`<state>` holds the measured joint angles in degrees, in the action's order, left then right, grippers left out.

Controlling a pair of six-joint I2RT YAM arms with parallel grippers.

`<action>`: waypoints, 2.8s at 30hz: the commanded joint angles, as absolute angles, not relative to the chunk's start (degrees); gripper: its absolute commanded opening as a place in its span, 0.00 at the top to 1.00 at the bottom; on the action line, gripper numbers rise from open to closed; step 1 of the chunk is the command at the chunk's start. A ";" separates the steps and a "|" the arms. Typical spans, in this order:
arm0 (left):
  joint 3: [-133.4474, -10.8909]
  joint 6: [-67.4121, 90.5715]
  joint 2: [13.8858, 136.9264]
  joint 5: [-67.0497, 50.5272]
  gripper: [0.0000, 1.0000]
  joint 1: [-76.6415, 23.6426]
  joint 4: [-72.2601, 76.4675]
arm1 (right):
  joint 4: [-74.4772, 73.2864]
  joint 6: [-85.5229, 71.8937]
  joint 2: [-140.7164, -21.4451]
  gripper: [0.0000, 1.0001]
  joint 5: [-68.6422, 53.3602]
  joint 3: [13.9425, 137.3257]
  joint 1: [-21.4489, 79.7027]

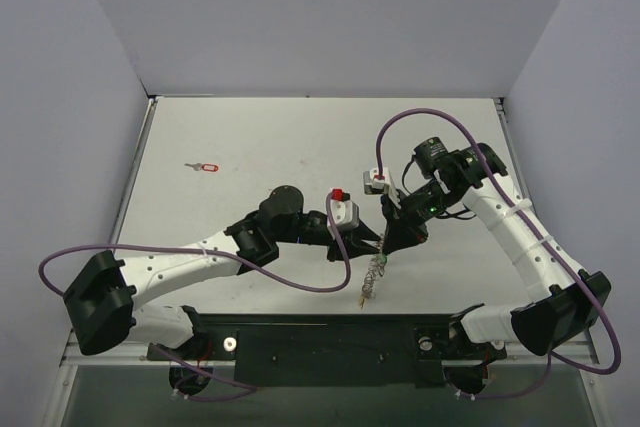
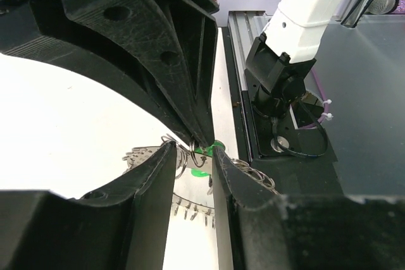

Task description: Put the keys on the keyring

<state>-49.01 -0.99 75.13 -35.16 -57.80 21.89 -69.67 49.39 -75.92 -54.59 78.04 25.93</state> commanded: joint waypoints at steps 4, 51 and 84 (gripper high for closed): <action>-51.77 -2.11 76.64 -35.77 0.66 -57.92 22.68 | -71.98 50.01 -75.85 1.00 -58.18 79.37 26.02; -34.64 19.59 70.31 -21.55 1.00 -58.18 57.44 | -46.79 21.92 -67.51 0.54 -73.90 66.91 15.65; -29.88 27.86 71.37 -15.21 1.00 -57.22 69.43 | -33.32 4.05 -65.21 0.72 -80.24 63.99 12.39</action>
